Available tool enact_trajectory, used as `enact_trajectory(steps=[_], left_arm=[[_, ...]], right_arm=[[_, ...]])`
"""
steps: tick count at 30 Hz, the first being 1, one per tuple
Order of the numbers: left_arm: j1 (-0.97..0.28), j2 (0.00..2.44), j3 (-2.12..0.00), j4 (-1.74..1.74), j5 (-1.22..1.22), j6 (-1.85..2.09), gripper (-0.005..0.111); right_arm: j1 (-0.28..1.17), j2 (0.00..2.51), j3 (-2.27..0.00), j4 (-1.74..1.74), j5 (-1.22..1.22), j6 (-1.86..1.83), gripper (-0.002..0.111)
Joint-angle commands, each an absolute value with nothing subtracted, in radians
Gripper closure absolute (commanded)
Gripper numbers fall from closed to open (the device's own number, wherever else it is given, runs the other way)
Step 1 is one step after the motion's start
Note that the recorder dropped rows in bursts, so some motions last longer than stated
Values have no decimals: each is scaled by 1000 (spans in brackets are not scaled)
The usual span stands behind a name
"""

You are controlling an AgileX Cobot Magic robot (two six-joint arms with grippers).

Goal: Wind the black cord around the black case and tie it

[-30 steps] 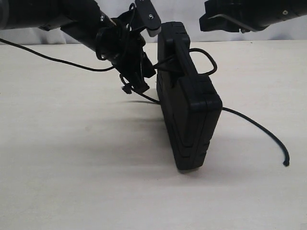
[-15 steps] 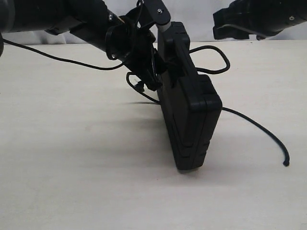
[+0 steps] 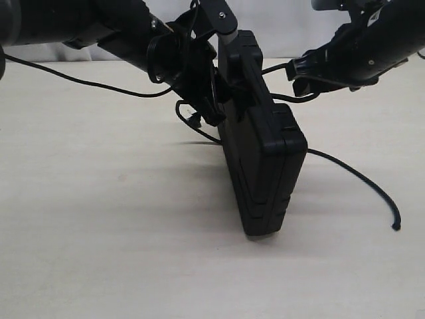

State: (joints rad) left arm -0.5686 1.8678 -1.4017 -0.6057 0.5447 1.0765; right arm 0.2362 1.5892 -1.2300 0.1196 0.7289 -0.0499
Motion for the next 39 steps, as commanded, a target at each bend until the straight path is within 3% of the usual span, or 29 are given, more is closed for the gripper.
enact_trajectory(steps=[1, 10, 13, 16, 18, 20, 27, 39], left_arm=[[-571, 1866, -1410, -622, 541, 1083, 107], [-571, 1866, -1410, -622, 539, 1095, 106], [-571, 1866, -1410, -622, 543, 1106, 97], [-571, 1866, -1410, -618, 545, 1110, 82], [-571, 1865, -1410, -592, 547, 1131, 65], [-571, 1854, -1410, -577, 545, 1131, 62], [-571, 1744, -1410, -580, 547, 1131, 61], [-574, 1788, -1410, -1159, 546, 1455, 61]], right_arm=[[233, 1623, -1226, 120, 683, -68, 55], [233, 1631, -1226, 120, 652, -94, 94], [233, 1631, -1226, 120, 653, -100, 104], [233, 1631, -1226, 120, 653, -105, 104], [233, 1631, -1226, 117, 651, -112, 104], [233, 1631, -1226, 96, 651, -112, 104], [233, 1599, -1232, 89, 624, -112, 104], [233, 1573, -1230, -60, 639, -32, 104]])
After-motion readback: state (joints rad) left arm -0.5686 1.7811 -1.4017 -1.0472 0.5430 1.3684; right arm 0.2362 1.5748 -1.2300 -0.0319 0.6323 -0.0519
